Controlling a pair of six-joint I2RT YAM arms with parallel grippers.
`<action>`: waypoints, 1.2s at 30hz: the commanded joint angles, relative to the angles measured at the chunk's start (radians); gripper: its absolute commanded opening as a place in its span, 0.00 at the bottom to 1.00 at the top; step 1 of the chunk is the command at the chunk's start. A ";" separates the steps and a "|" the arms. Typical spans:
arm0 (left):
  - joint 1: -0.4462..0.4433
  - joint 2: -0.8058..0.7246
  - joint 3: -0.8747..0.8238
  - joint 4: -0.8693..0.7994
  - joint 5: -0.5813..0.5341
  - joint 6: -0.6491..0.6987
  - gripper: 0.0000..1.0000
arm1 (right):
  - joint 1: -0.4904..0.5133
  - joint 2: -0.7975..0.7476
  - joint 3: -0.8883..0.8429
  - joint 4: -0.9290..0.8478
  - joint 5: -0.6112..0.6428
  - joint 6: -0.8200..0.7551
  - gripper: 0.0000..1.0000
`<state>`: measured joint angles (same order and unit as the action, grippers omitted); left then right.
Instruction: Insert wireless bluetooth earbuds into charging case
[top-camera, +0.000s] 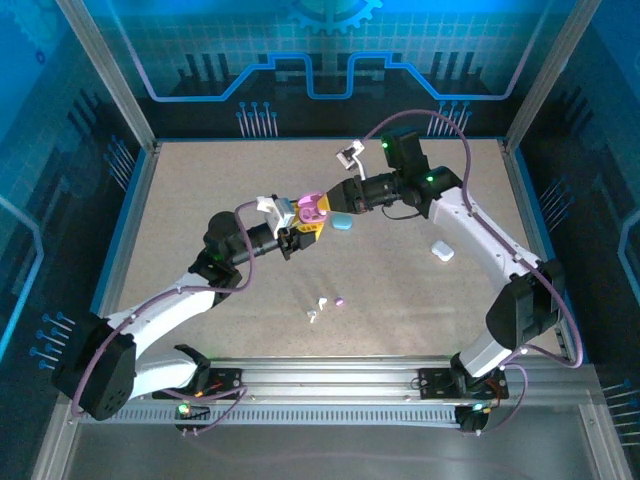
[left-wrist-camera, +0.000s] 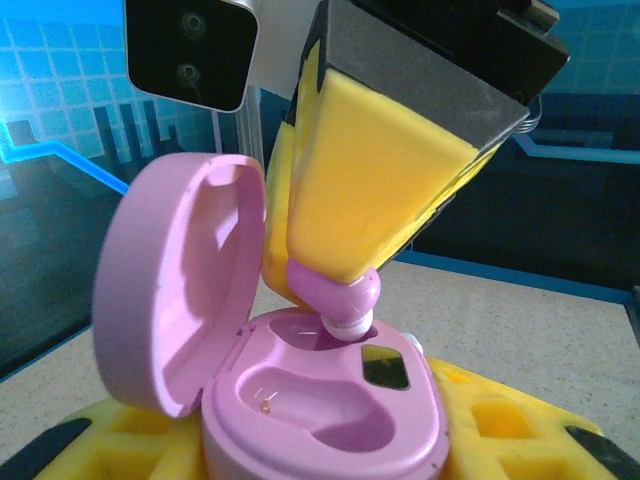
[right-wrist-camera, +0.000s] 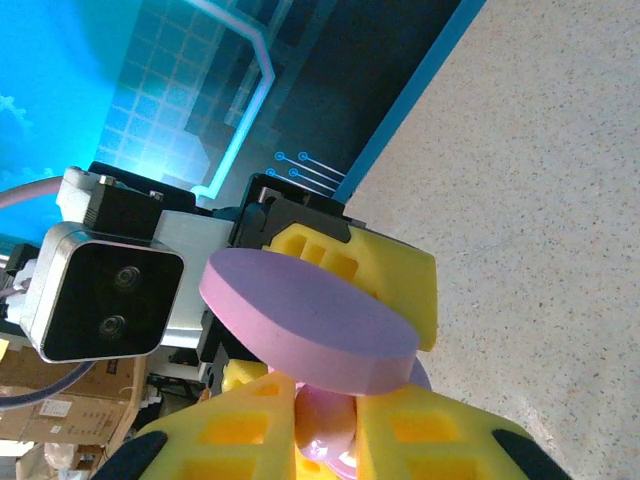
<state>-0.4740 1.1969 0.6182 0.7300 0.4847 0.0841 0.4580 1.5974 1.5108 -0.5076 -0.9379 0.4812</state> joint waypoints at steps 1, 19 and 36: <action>-0.001 -0.003 0.032 0.056 0.052 -0.013 0.35 | 0.018 0.018 0.034 -0.040 0.039 -0.040 0.20; 0.000 -0.012 0.035 0.064 0.056 -0.028 0.35 | 0.048 0.055 0.108 -0.170 0.135 -0.108 0.28; -0.001 -0.028 0.026 0.049 0.034 -0.014 0.35 | 0.042 0.001 0.111 -0.183 0.198 -0.098 0.42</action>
<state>-0.4675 1.1969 0.6178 0.6998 0.4835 0.0582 0.4976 1.6215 1.6119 -0.6632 -0.8143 0.3985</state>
